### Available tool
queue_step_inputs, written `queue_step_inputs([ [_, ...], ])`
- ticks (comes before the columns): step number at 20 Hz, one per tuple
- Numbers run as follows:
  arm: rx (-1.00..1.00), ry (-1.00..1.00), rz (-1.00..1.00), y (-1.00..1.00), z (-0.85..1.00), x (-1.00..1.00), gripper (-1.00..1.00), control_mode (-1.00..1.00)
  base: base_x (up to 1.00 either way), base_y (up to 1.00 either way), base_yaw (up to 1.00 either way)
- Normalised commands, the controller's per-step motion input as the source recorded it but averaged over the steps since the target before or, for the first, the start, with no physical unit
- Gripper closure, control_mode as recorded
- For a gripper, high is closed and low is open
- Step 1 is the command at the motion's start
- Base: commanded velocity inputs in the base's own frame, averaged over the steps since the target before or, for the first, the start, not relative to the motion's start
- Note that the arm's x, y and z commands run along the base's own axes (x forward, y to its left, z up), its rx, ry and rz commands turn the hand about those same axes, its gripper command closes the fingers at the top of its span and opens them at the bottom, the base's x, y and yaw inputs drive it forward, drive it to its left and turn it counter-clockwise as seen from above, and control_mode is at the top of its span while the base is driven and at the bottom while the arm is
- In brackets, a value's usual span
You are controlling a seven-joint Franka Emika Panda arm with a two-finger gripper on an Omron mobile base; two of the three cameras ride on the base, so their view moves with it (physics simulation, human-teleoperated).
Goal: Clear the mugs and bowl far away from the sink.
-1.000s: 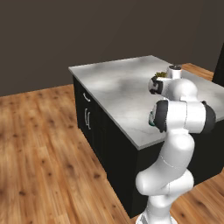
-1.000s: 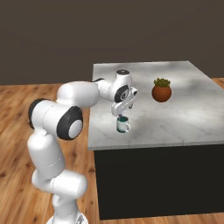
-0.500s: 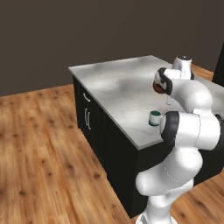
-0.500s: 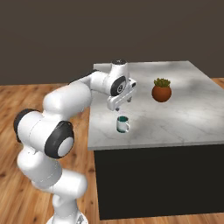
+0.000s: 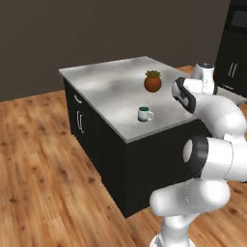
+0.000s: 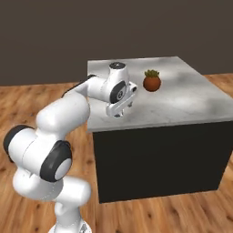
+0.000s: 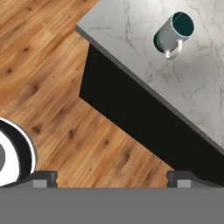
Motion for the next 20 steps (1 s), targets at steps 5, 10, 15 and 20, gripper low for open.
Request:
queue_step_inputs([
  [5, 0.00, 0.00, 0.00, 0.00, 0.00, 0.00, -1.00, 1.00, -0.85, 0.03, -0.68],
  [10, 0.00, 0.00, 0.00, 0.00, 0.00, 0.00, -1.00, 1.00, -0.64, 0.08, -0.83],
  [15, 0.00, 0.00, 0.00, 0.00, 0.00, 0.00, -1.00, 1.00, -0.63, 0.10, -0.86],
  [20, 0.00, 0.00, 0.00, 0.00, 0.00, 0.00, -1.00, 1.00, -0.64, 0.24, -0.85],
])
